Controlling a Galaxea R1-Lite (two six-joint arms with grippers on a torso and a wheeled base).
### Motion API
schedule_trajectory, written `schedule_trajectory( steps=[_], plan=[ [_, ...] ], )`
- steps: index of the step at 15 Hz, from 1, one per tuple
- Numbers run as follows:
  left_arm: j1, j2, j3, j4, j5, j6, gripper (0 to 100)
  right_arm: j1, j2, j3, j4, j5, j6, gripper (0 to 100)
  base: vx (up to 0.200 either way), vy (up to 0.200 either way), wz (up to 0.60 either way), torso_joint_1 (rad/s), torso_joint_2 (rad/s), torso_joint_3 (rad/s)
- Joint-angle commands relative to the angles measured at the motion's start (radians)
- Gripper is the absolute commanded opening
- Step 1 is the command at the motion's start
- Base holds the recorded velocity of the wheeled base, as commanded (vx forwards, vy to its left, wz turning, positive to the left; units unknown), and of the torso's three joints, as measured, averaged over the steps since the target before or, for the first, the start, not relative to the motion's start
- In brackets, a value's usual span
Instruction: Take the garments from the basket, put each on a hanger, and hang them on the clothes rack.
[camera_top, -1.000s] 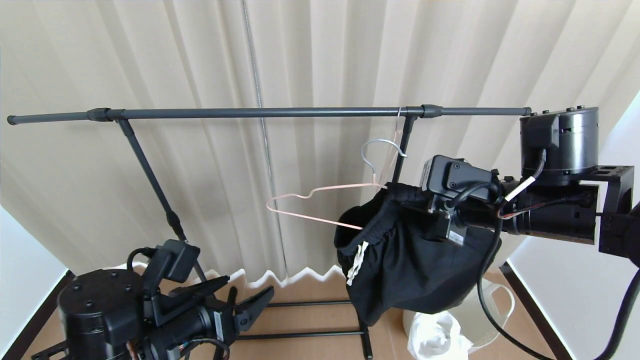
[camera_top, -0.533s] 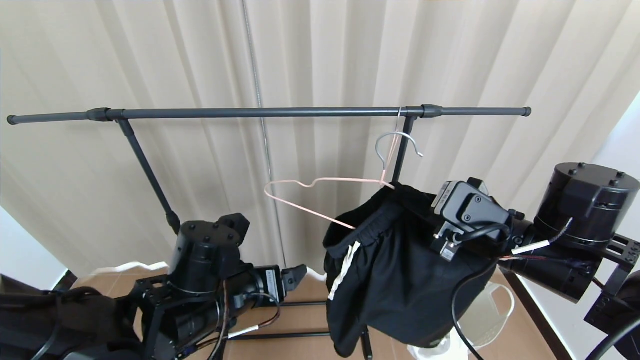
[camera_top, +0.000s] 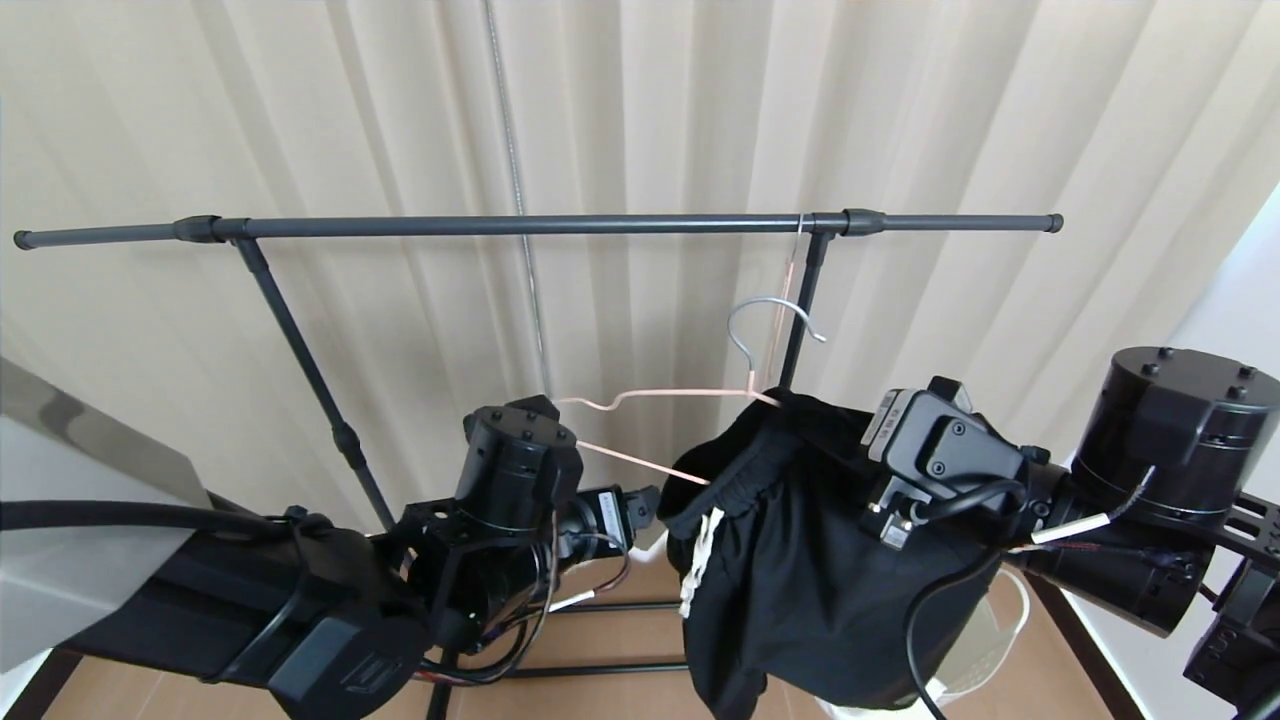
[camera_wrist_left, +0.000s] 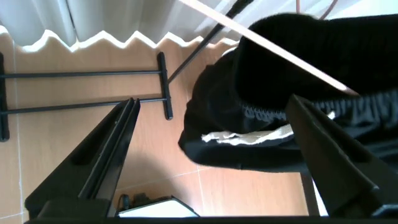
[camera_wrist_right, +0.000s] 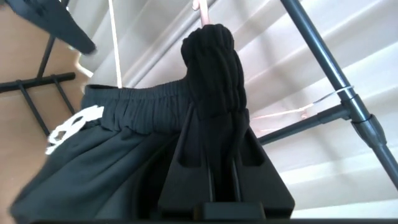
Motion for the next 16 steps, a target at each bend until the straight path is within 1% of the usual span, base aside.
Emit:
schedule_trajectory(
  steps=[1, 2, 3, 8, 9, 12, 16],
  plan=[
    [-0.020, 0.065, -0.033, -0.001, 0.018, 0.000, 100, 0.008, -0.028, 0.006, 0.002, 0.000, 0.000, 0, 0.000, 0.000, 0.00, 0.000, 0.00, 0.000],
    [-0.032, 0.094, -0.053, -0.001, 0.044, 0.001, 100, 0.021, -0.029, 0.003, 0.003, 0.000, 0.003, 0, 0.000, 0.000, 0.00, 0.000, 0.00, 0.000],
    [-0.039, 0.114, -0.069, -0.001, 0.050, 0.001, 100, 0.021, -0.028, 0.002, 0.002, 0.000, 0.008, 0, 0.000, 0.000, 0.00, 0.000, 0.00, 0.000],
    [-0.072, 0.158, -0.079, -0.002, 0.053, 0.007, 100, 0.021, -0.031, -0.006, 0.000, 0.000, 0.010, 0, 0.000, 0.000, 0.00, 0.000, 0.00, 0.000],
    [-0.083, 0.161, -0.076, -0.002, 0.066, 0.018, 100, 0.021, -0.029, -0.006, 0.000, 0.000, 0.017, 0, 0.000, 0.000, 0.00, 0.000, 0.00, 0.000],
    [-0.086, 0.194, -0.098, -0.002, 0.092, 0.023, 100, 0.024, -0.038, -0.004, 0.000, 0.000, 0.020, 0, 0.000, 0.000, 0.00, 0.000, 0.00, 0.000],
    [-0.078, 0.223, -0.112, -0.004, 0.104, 0.021, 100, 0.024, -0.055, 0.002, 0.002, 0.000, 0.020, 0, 0.000, 0.000, 0.00, 0.000, 0.00, 0.000]
  ],
)
